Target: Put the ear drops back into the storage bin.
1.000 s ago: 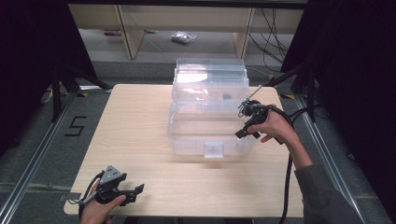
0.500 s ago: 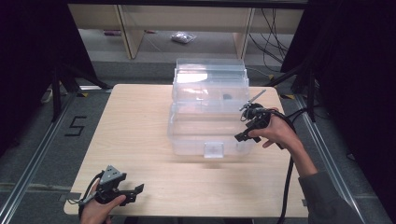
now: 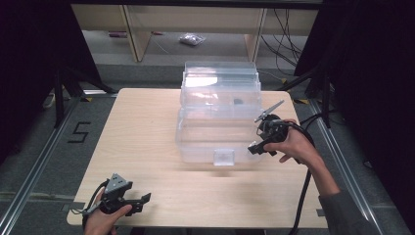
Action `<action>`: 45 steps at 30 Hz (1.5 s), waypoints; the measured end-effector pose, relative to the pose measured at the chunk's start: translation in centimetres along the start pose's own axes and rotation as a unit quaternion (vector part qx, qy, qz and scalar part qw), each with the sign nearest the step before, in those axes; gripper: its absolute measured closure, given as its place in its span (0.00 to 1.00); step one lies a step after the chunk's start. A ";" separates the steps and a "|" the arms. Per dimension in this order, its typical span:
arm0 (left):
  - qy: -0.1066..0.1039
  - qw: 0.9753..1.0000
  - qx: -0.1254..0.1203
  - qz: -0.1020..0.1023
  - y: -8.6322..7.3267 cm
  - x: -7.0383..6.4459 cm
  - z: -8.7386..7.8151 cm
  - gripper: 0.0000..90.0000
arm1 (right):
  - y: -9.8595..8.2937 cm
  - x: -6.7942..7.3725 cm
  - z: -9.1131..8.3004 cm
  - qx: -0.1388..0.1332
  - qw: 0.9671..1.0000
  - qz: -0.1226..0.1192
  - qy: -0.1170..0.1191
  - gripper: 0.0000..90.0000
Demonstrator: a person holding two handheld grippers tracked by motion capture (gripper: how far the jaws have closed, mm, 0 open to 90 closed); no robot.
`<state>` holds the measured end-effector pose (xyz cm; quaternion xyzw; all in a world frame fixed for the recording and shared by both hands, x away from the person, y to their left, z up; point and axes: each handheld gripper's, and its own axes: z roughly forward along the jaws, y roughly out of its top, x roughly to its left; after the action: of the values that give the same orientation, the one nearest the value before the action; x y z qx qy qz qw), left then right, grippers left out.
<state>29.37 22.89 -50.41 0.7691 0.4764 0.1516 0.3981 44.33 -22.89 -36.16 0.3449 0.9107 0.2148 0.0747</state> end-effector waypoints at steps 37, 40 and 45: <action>0.000 1.000 -0.002 -0.001 0.0 -0.1 0.0 0.18 | -4.8 3.4 1.7 0.004 1.000 -0.003 0.020 0.32; 0.000 1.000 -0.001 -0.001 0.0 -0.1 0.0 0.18 | -5.2 3.7 2.0 -0.002 1.000 -0.009 0.027 0.32; 0.000 1.000 -0.001 -0.001 0.1 -0.1 0.0 0.18 | -5.7 3.9 2.4 -0.004 1.000 0.002 0.030 0.31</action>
<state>29.39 22.77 -50.39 0.7683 0.4769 0.1517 0.3992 38.68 -23.31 -40.76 0.3396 0.9110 0.2290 0.0480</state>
